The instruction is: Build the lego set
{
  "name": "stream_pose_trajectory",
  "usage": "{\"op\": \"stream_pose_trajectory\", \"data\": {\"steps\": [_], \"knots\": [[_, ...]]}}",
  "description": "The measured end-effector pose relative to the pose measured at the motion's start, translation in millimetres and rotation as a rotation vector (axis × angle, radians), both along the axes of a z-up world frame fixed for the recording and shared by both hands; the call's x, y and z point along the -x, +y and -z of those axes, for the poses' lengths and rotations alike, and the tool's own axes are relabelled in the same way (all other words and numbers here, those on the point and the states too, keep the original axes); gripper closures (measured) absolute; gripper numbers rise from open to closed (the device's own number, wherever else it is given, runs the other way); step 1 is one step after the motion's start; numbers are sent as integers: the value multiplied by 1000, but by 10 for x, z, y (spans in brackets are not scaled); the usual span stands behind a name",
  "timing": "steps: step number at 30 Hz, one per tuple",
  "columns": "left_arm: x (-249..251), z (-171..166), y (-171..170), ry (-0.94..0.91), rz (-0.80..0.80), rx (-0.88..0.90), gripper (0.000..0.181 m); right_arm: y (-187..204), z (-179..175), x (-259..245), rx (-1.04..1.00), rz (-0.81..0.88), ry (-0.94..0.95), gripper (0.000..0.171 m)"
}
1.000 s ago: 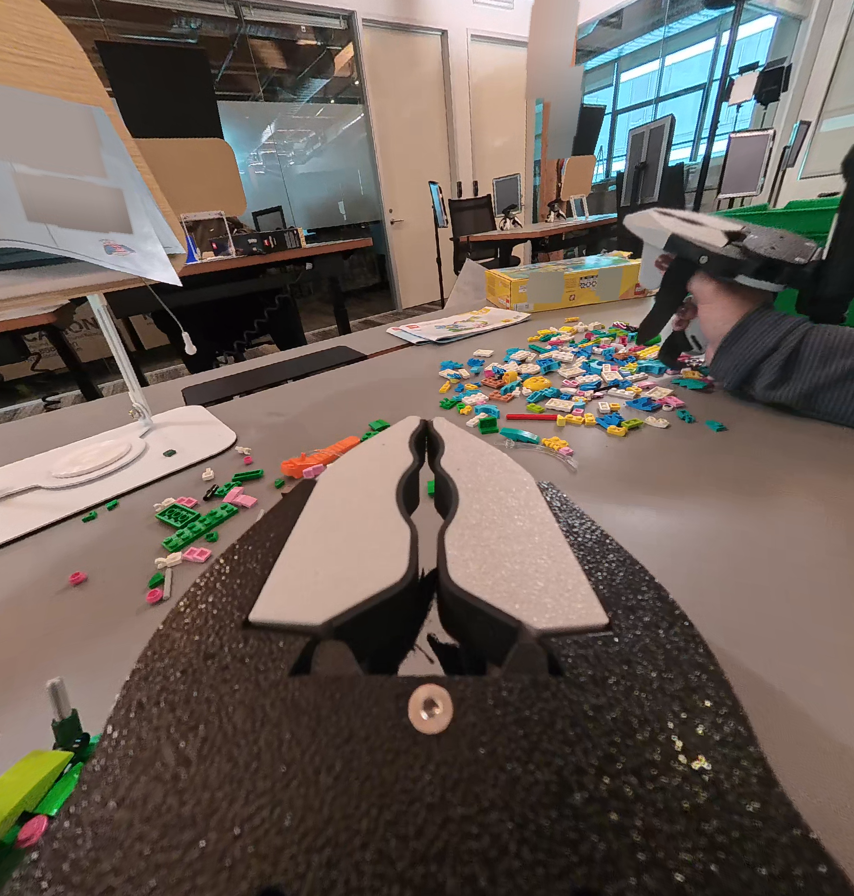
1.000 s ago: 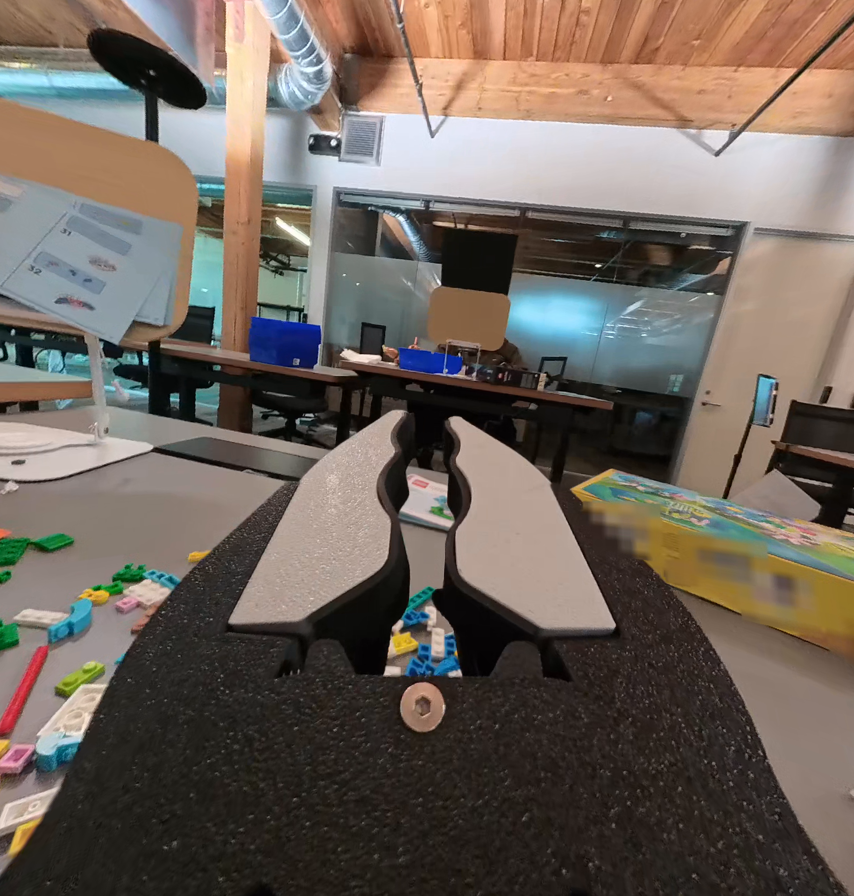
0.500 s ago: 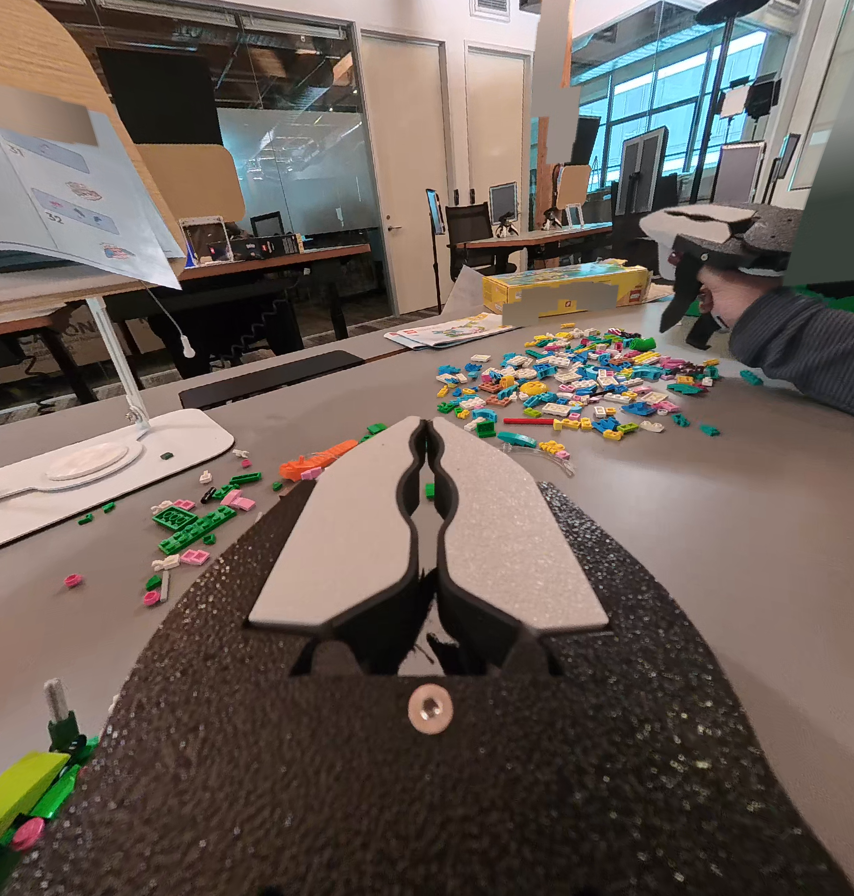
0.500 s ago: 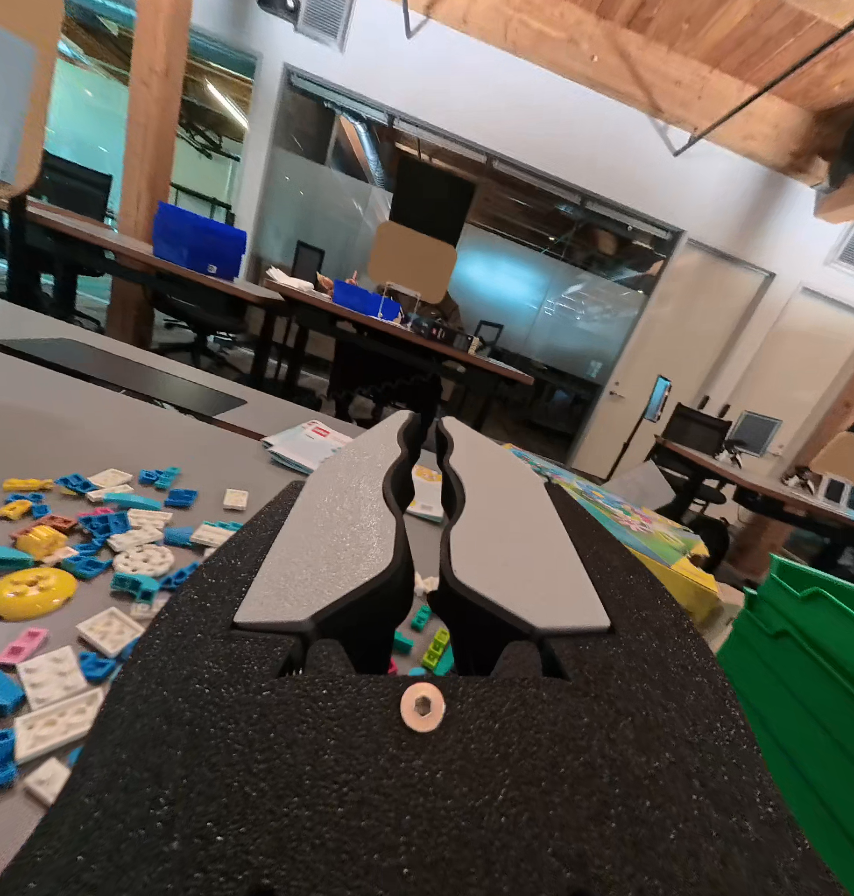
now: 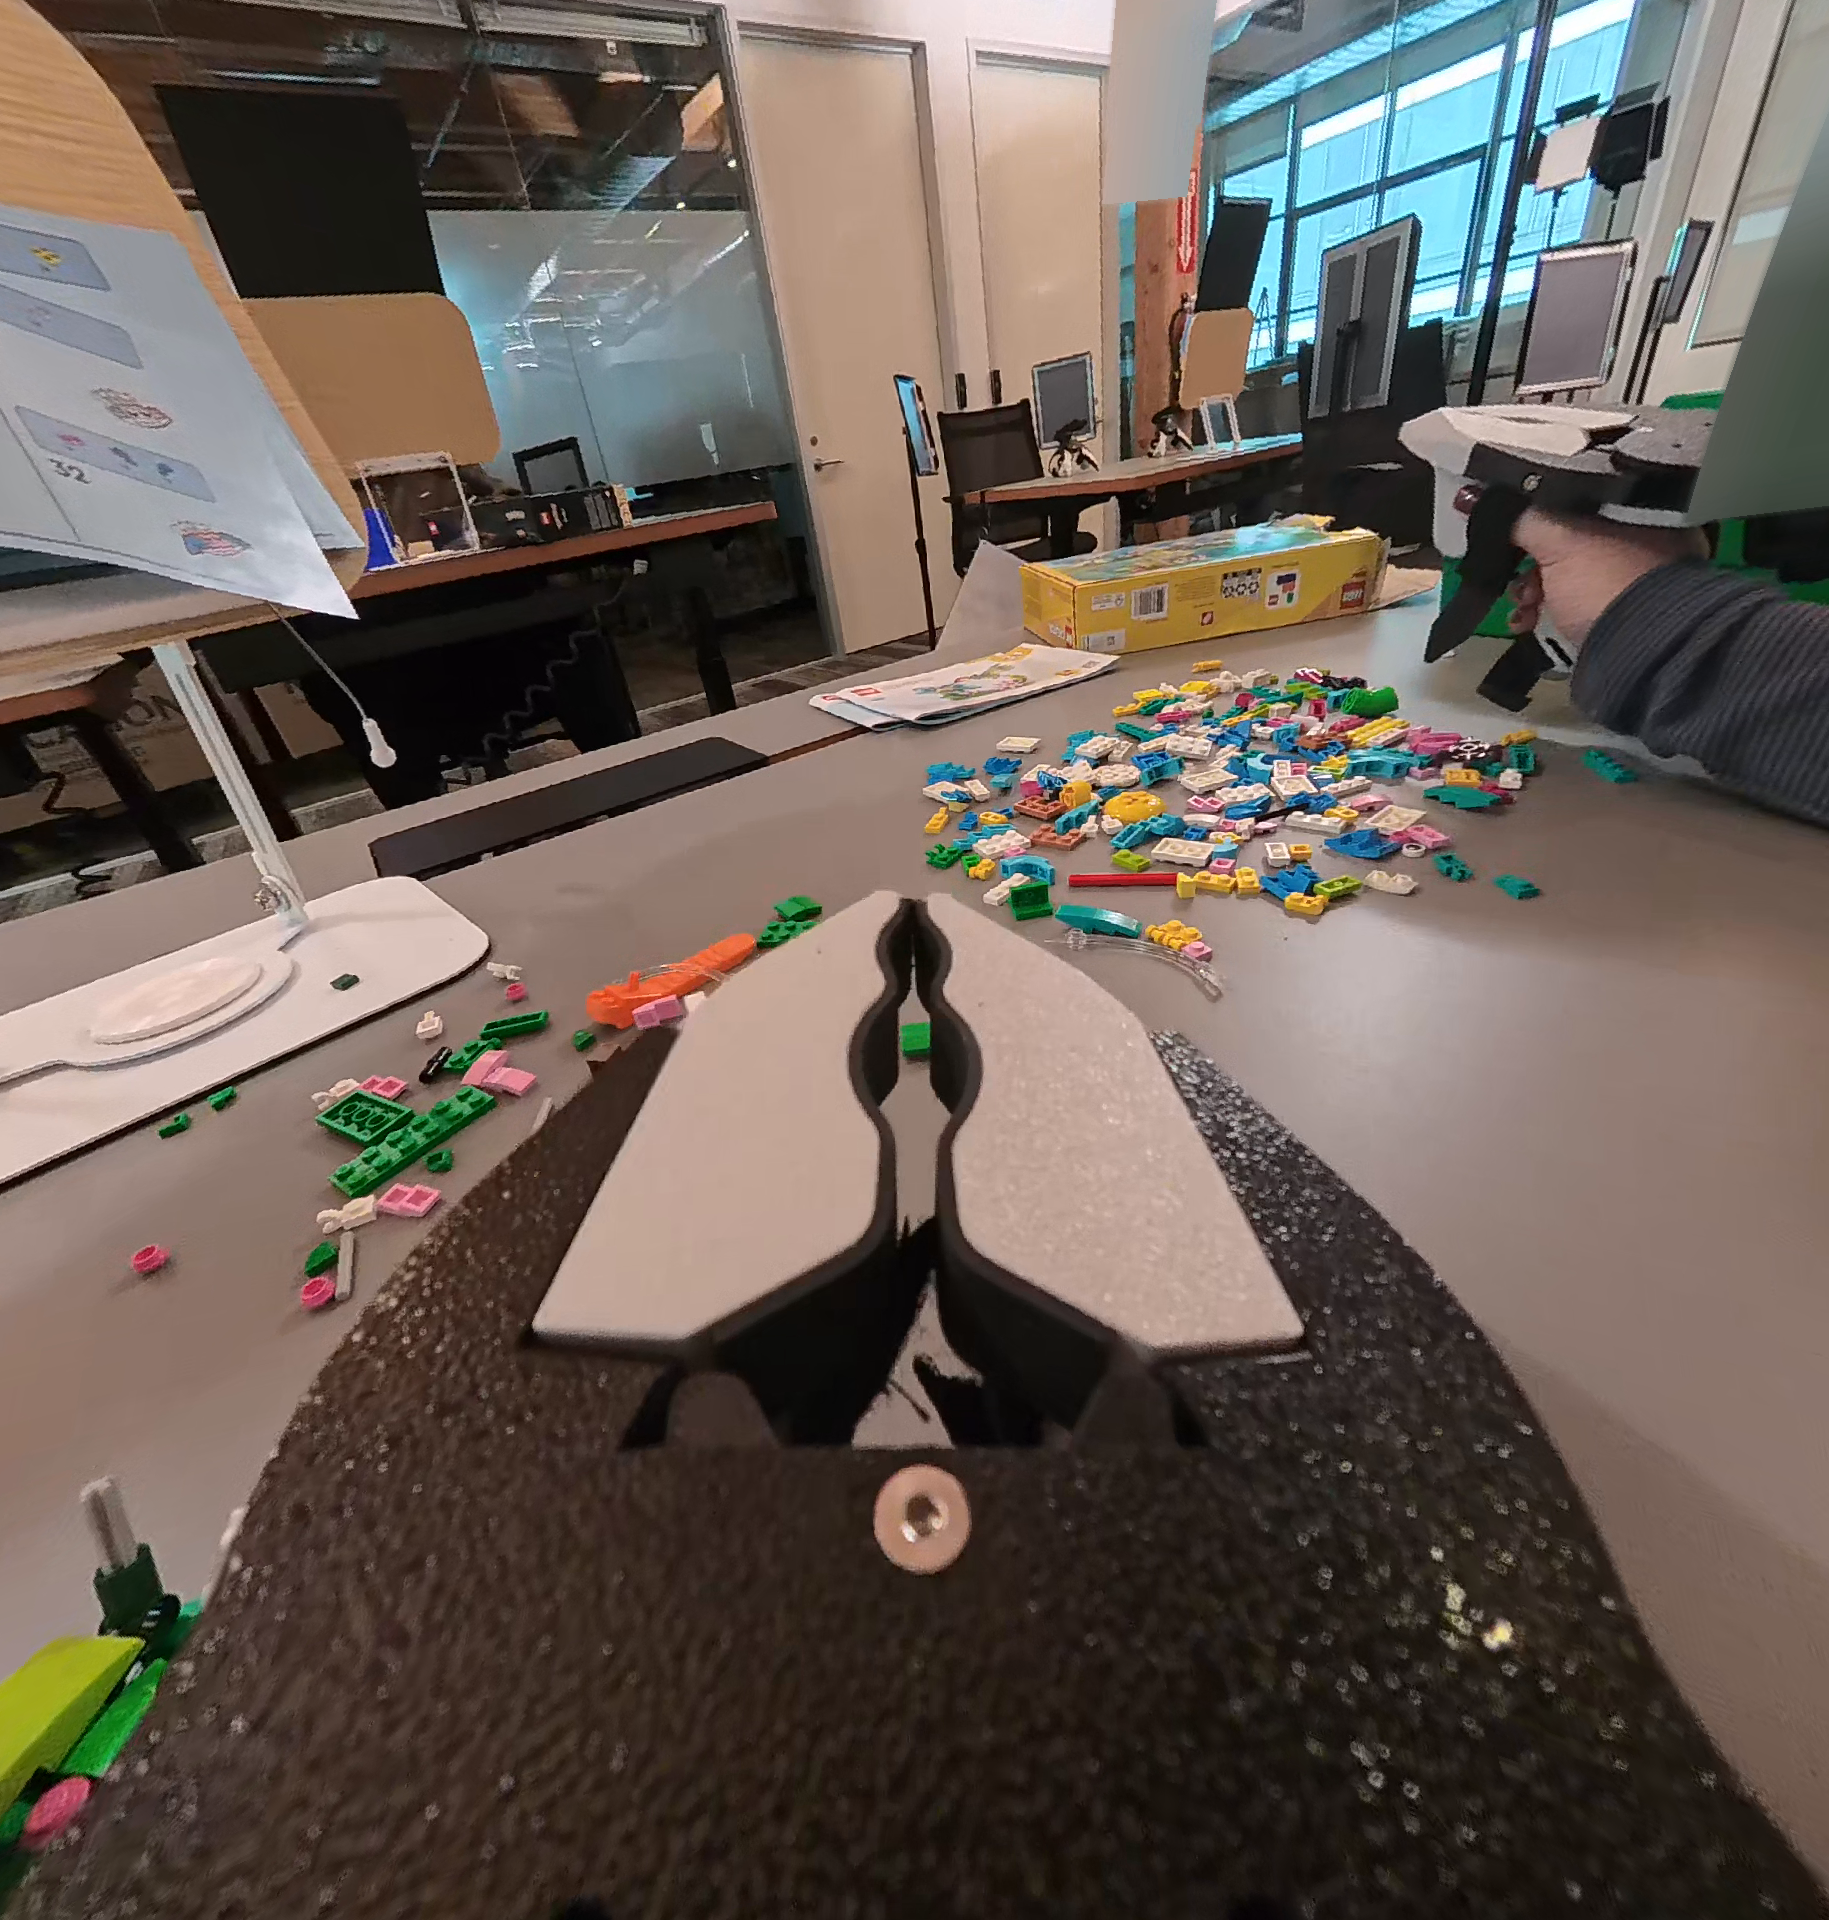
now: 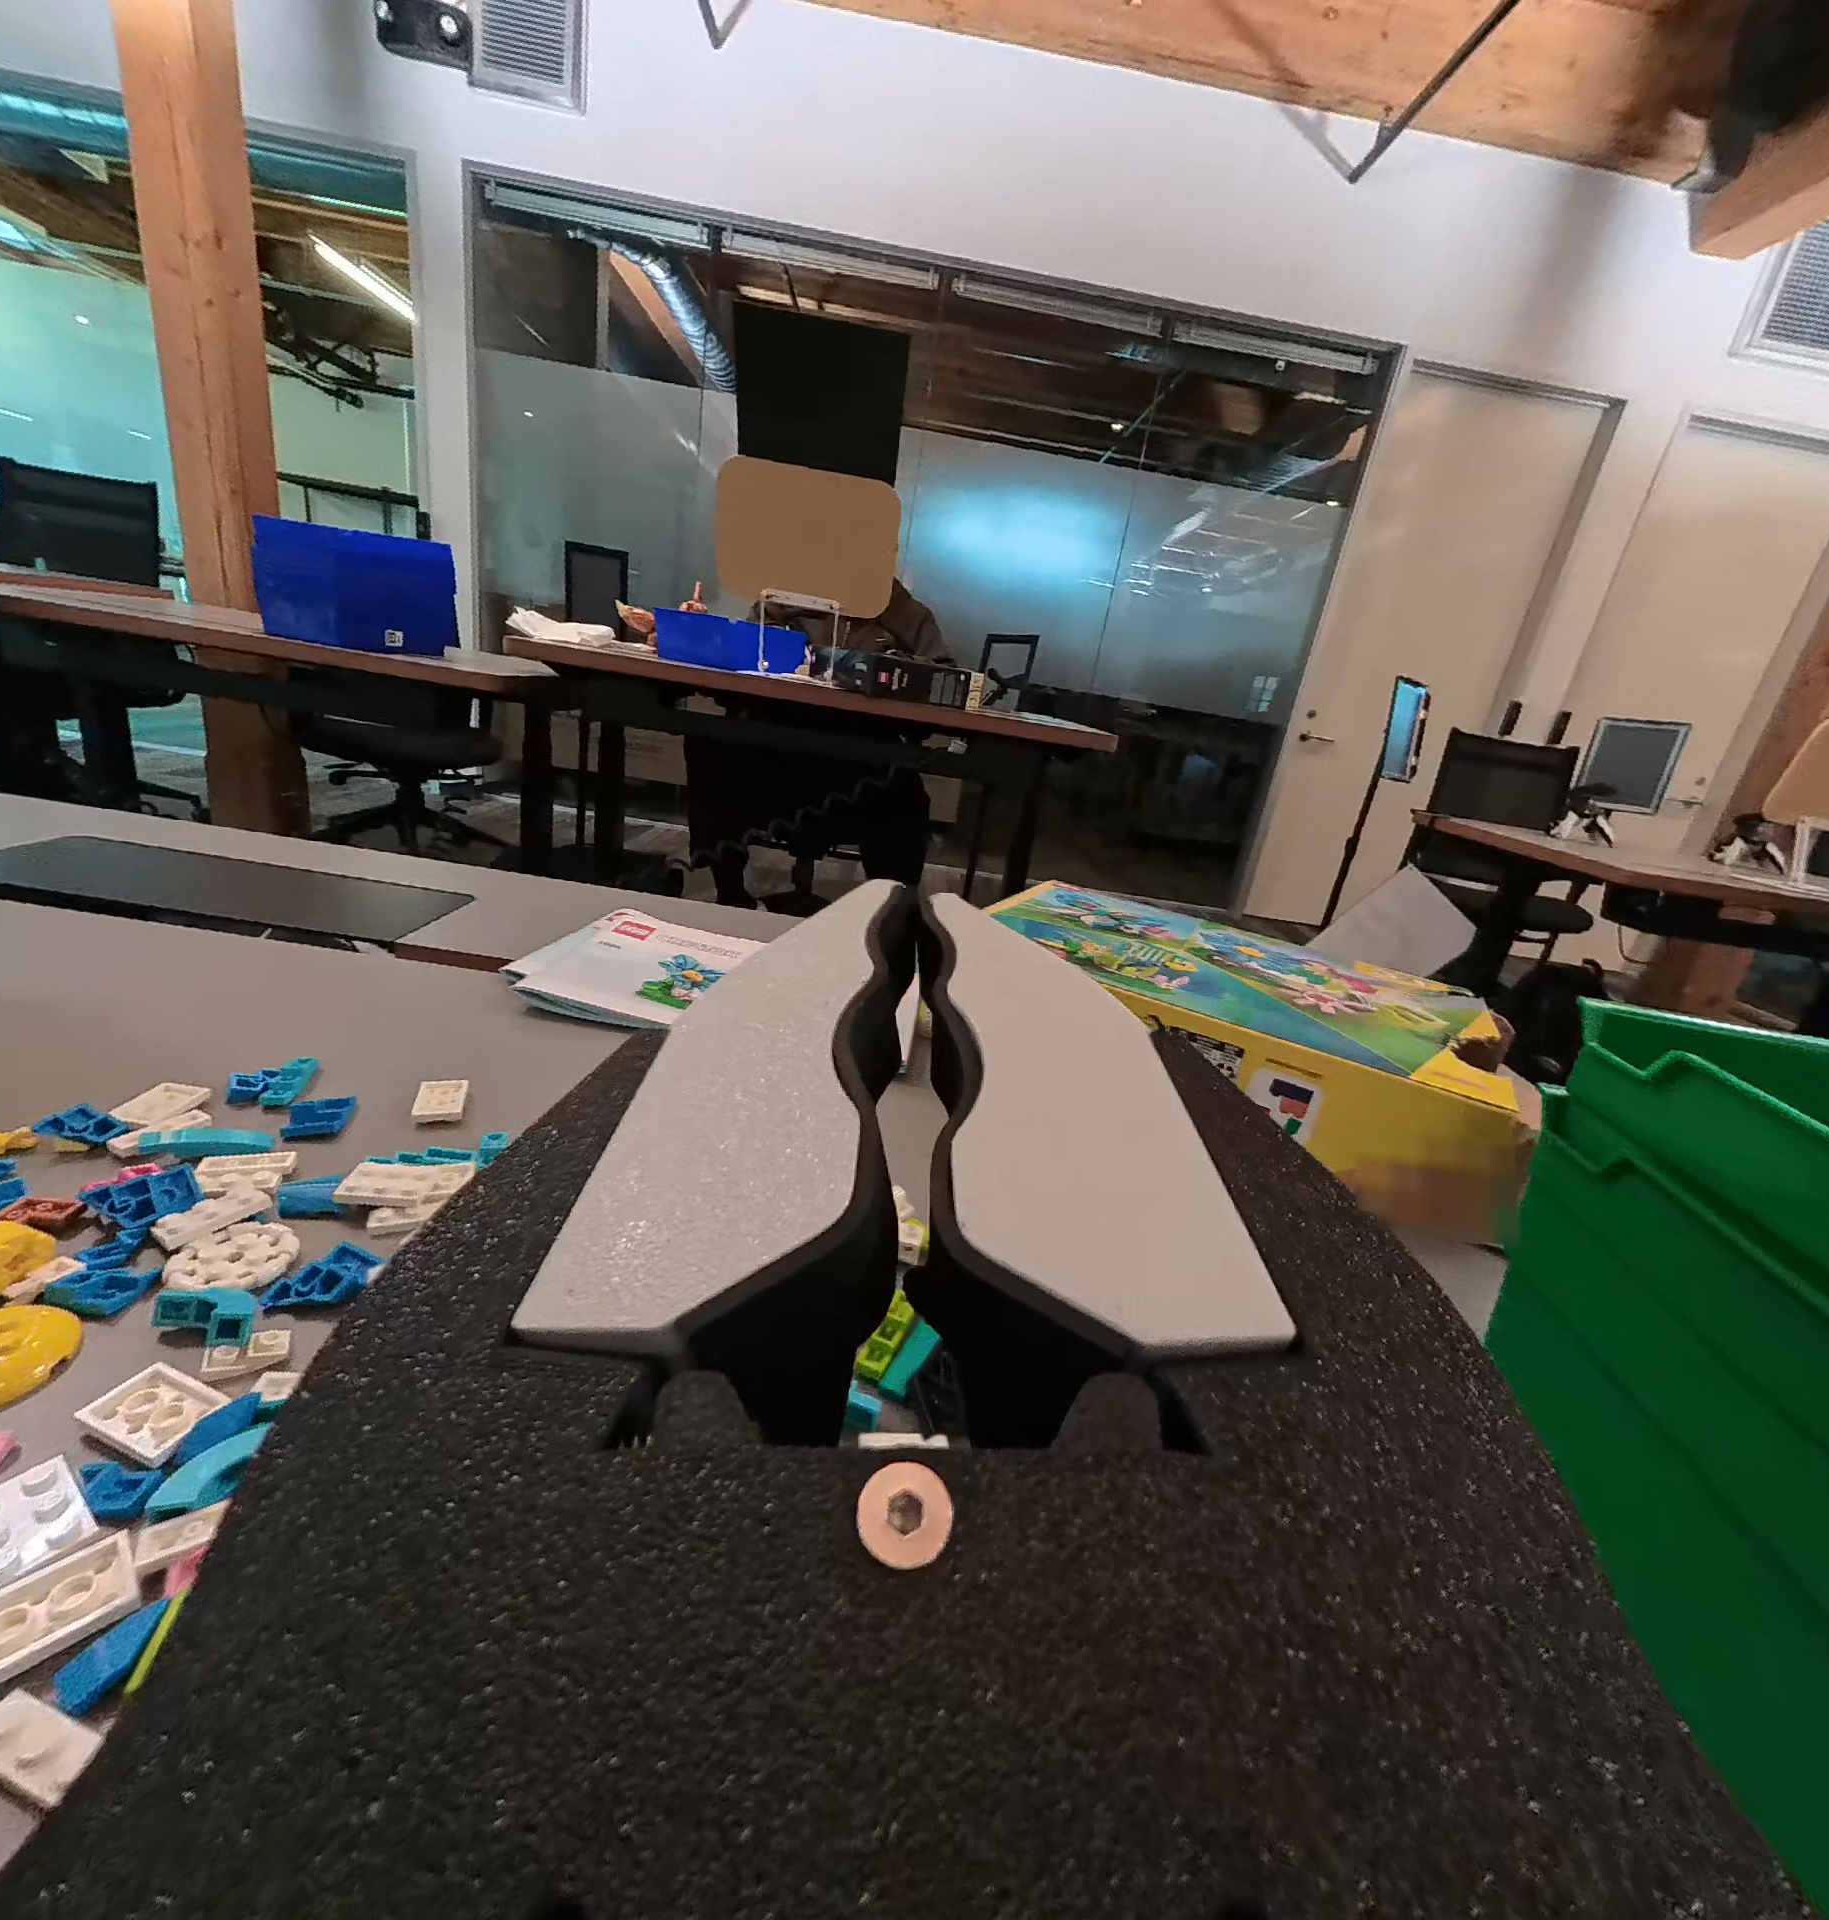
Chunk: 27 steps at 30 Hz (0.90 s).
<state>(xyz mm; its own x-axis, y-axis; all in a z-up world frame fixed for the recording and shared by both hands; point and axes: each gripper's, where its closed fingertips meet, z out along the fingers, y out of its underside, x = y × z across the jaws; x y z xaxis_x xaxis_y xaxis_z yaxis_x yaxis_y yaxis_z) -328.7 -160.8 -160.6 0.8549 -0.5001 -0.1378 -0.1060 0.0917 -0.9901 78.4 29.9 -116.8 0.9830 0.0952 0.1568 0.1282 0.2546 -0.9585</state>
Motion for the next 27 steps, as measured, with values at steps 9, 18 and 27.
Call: {"op": "stream_pose_trajectory", "data": {"steps": [9, 18, 27], "knots": [[2, 1, 2, -2, 2, 2, 181, -2, 8, -122, -5, 4, 101, 171], [-3, 9, 6, 5, 1, 4, 181, -9, 8, -147, -9, -1, 138, 171], [-14, 19, 9, 16, 3, 8, 181, 13, 39, -83, 5, -18, 123, 171]]}}
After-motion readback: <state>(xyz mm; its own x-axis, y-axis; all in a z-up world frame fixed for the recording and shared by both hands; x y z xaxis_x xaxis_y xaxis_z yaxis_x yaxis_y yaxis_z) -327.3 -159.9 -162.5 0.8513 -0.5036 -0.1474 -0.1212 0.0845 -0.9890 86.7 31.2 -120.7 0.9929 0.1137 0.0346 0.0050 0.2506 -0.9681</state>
